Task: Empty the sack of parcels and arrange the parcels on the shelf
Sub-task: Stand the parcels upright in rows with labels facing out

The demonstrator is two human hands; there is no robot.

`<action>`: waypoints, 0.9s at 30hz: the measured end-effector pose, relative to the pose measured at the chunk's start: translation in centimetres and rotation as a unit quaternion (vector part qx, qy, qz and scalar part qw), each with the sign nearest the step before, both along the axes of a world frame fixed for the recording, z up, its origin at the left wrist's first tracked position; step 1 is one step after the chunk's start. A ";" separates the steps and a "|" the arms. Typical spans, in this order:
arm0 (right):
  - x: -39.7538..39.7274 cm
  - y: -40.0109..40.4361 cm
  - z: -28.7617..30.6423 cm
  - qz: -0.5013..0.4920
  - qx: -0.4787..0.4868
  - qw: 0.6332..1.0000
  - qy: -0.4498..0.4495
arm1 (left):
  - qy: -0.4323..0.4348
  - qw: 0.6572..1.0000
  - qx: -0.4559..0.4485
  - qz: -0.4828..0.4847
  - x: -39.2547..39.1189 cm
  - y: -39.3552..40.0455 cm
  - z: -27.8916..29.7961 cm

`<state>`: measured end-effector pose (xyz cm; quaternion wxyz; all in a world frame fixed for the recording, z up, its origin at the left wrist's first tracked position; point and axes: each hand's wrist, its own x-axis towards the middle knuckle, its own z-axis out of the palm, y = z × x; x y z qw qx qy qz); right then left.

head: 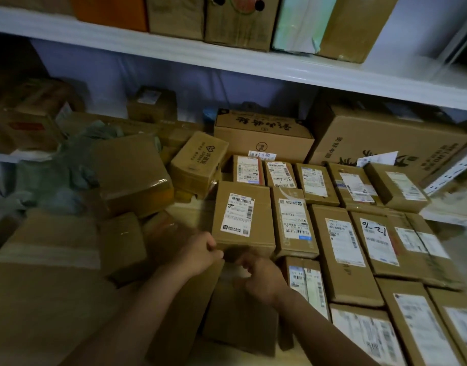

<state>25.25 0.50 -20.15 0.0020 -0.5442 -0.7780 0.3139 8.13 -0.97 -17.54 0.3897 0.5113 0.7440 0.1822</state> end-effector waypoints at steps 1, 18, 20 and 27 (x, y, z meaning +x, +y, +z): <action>0.2 -0.8 -0.1 0.020 -0.018 0.999 -0.019 | 0.021 1.000 0.001 -0.010 0.1 -0.4 -0.3; 1.3 -5.3 -0.6 0.143 0.009 0.974 -0.175 | 0.111 0.994 0.007 -0.014 1.5 -3.6 0.3; 2.5 -4.5 0.3 0.099 -0.032 0.990 -0.094 | 0.077 0.997 0.022 0.014 2.2 -3.6 1.2; 7.0 -1.5 3.8 -0.099 -0.285 0.888 0.347 | -0.044 0.983 0.107 0.140 5.1 -3.2 4.3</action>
